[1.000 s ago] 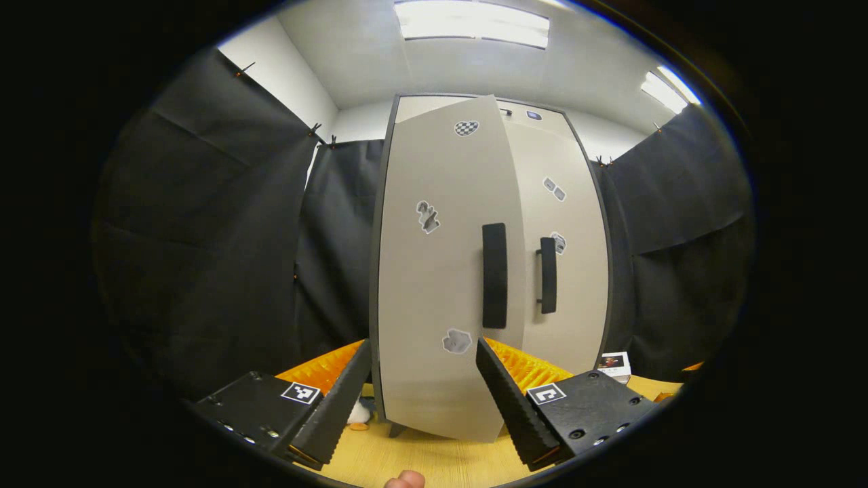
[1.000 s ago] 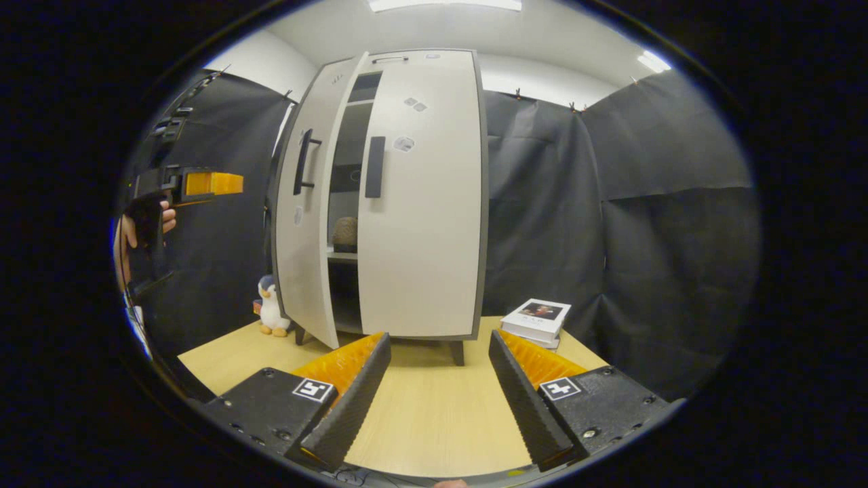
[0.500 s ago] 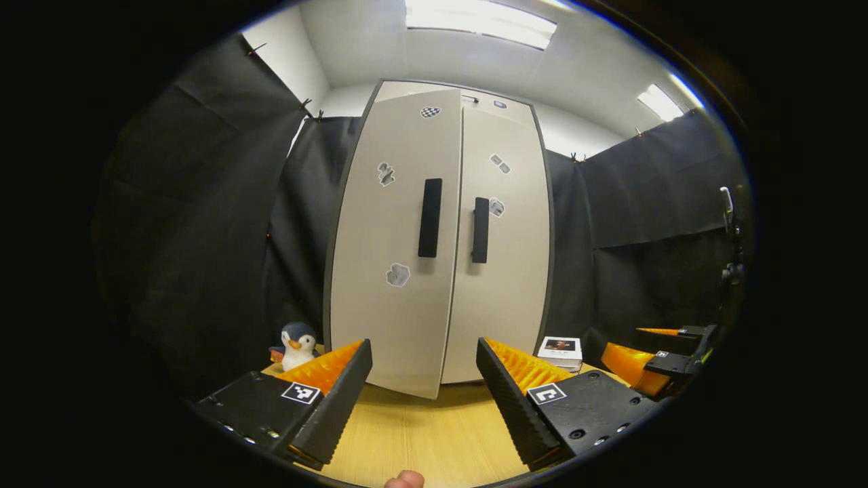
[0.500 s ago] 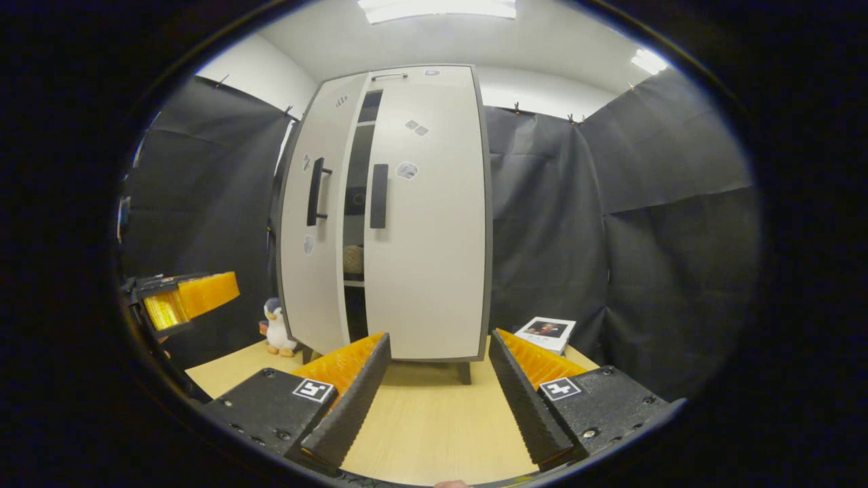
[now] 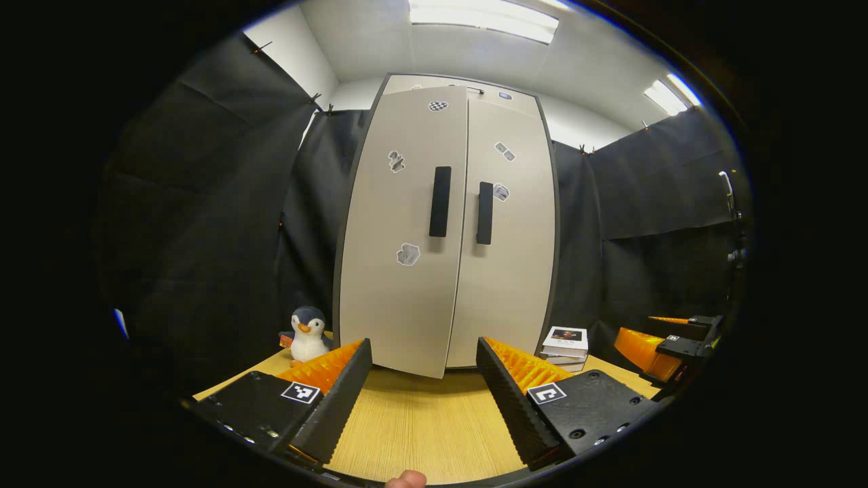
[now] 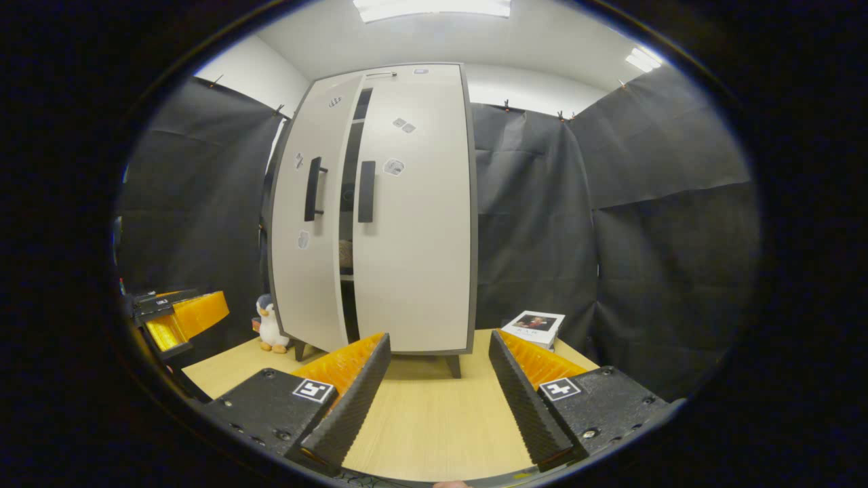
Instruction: Grab one shoe with the right hand and put it into the shoe cabinet, grab the other shoe with the left hand and put it into the shoe cabinet; then close the right door with the right hand and the left door with the left hand.
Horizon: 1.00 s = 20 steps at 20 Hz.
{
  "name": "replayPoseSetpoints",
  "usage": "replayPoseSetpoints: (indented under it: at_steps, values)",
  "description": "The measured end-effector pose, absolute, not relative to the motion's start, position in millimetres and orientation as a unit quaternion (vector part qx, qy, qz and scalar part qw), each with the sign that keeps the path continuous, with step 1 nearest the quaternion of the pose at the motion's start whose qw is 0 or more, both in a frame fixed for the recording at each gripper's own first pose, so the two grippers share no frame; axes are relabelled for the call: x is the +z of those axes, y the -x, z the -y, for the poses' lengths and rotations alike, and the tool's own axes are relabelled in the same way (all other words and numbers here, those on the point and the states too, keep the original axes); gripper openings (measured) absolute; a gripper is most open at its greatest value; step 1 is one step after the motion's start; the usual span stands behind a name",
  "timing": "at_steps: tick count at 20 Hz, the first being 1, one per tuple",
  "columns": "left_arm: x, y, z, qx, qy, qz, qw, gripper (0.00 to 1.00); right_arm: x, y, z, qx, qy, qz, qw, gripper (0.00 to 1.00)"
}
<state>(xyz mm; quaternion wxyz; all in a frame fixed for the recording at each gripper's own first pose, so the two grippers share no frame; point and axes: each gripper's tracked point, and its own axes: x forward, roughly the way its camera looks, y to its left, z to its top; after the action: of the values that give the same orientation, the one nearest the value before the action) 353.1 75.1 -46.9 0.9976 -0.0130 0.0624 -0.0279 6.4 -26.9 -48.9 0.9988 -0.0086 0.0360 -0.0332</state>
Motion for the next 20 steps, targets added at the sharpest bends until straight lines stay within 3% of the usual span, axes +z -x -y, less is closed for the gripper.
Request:
replayPoseSetpoints:
  at_steps: [20]
  values:
    - [-34.7,-351.7,-56.4,-0.048,0.017,-0.059,0.997,0.95,-52.7,-1.4,23.4,-0.022,-0.009,-0.043,0.999,0.94]
